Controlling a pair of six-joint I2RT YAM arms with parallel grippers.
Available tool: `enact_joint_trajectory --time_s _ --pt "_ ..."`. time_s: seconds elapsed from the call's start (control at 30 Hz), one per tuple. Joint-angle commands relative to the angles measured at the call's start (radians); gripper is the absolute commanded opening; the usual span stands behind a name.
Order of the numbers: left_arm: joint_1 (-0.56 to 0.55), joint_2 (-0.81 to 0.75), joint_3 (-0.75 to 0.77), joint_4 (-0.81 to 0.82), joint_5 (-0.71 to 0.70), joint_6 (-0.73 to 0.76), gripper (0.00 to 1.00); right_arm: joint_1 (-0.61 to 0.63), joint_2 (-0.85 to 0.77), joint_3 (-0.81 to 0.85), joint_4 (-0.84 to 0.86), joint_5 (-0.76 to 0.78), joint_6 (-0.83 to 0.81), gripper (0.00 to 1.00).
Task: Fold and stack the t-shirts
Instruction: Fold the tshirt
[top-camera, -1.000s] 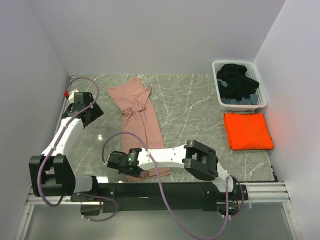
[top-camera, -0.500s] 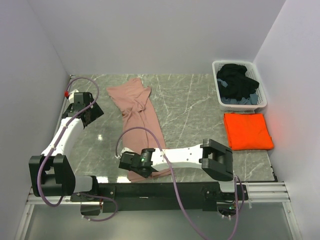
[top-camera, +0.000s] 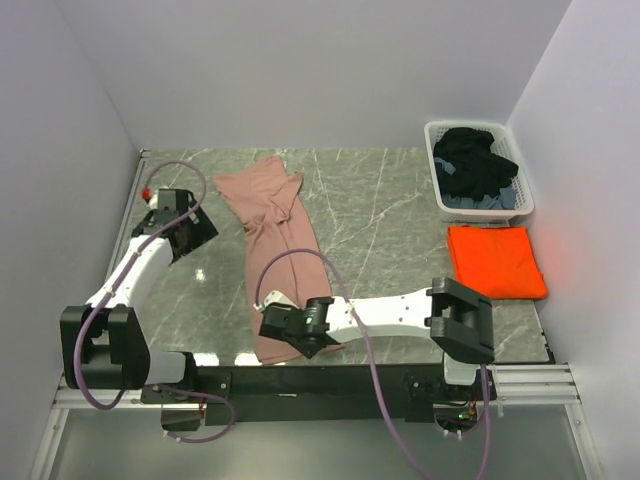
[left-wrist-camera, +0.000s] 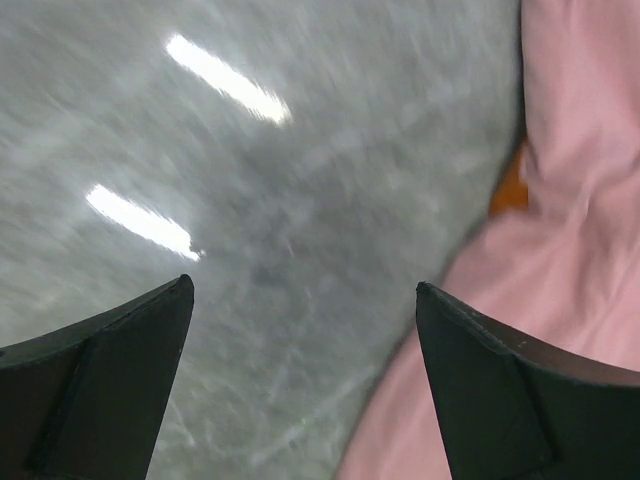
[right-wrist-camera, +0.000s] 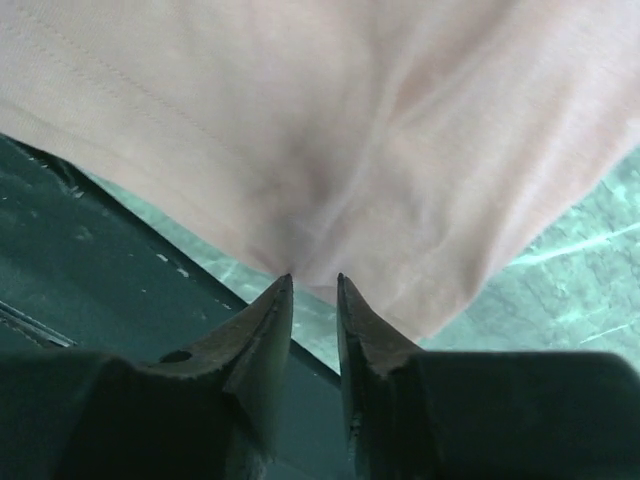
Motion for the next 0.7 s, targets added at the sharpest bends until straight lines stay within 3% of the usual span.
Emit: enact_joint_trajectory --time_s 0.0,0.27,0.4,0.67 --pt "-0.102 -0.053 -0.046 -0.076 0.070 -0.074 0.98 -0.042 -0.085 -0.057 0.049 0.000 0.043 0.33" --pt "-0.426 -0.137 -0.189 -0.197 0.126 -0.307 0.95 -0.172 -0.260 -0.176 0.196 -0.147 0.057 0.40" --pt "-0.504 -0.177 -0.235 -0.237 0.161 -0.375 0.91 -0.197 -0.280 -0.182 0.221 -0.204 0.060 0.46" --pt "-0.672 -0.145 -0.324 -0.215 0.237 -0.494 0.80 -0.300 -0.282 -0.235 0.244 -0.279 0.117 0.49"
